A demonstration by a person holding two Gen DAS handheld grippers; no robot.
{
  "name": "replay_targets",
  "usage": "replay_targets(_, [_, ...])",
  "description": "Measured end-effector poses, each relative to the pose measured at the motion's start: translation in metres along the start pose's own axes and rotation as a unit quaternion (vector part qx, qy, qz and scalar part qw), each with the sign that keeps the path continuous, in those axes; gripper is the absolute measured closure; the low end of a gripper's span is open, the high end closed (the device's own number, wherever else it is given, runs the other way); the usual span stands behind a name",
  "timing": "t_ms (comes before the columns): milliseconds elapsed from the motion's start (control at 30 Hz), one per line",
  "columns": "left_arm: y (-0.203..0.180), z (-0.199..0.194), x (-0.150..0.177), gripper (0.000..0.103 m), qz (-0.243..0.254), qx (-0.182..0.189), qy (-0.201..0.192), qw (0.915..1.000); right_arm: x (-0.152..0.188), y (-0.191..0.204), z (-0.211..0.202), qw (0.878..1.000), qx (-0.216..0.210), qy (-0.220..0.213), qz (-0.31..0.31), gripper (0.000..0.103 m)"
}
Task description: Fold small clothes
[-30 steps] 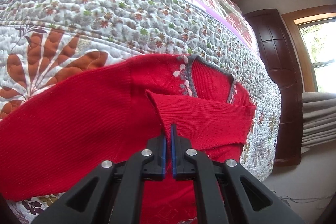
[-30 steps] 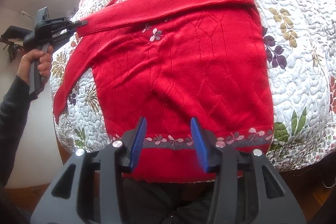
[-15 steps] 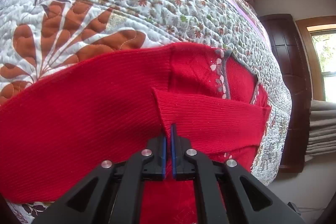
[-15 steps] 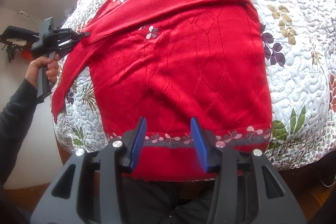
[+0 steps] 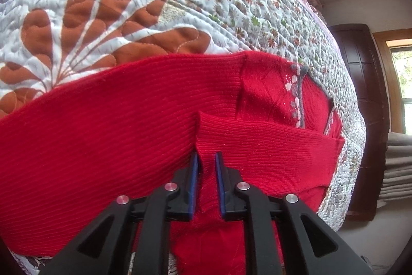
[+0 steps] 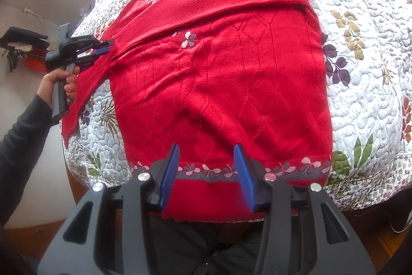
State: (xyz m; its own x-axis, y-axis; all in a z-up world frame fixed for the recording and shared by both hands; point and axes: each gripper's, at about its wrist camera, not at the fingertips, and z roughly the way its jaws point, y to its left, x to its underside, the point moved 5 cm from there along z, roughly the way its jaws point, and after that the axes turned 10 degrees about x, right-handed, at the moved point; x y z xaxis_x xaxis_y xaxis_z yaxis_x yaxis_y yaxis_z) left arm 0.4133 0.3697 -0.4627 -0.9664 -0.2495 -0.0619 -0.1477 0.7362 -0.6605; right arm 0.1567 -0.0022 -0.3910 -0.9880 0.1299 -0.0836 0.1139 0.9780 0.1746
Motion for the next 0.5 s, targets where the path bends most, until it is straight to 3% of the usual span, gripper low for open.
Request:
replay_targets(67, [-0.002, -0.010, -0.001, 0.075, -0.002, 0.021, -0.015, 0.9997, -0.003, 0.003, -0.002, 1.000, 0.000, -0.003, -0.005, 0.058])
replay_targets(233, [-0.013, 0.004, 0.002, 0.075, -0.013, 0.068, -0.012, 0.9975, -0.007, 0.013, -0.007, 1.000, 0.002, -0.005, -0.020, 0.058])
replay_targets(367, [-0.006, 0.025, 0.008, 0.071, -0.038, 0.057, 0.001, 0.9976, -0.006, 0.016, -0.013, 1.000, 0.009, -0.008, -0.027, 0.057])
replay_targets(467, [0.002, 0.015, 0.010, 0.070, -0.055, 0.064, -0.014, 0.9964, -0.004, 0.017, -0.020, 0.999, 0.013, -0.012, -0.028, 0.057])
replay_targets(500, [0.004, 0.006, 0.011, 0.066, -0.057, 0.062, -0.023, 0.9962, -0.004, 0.018, -0.022, 0.999, 0.014, -0.013, -0.029, 0.057])
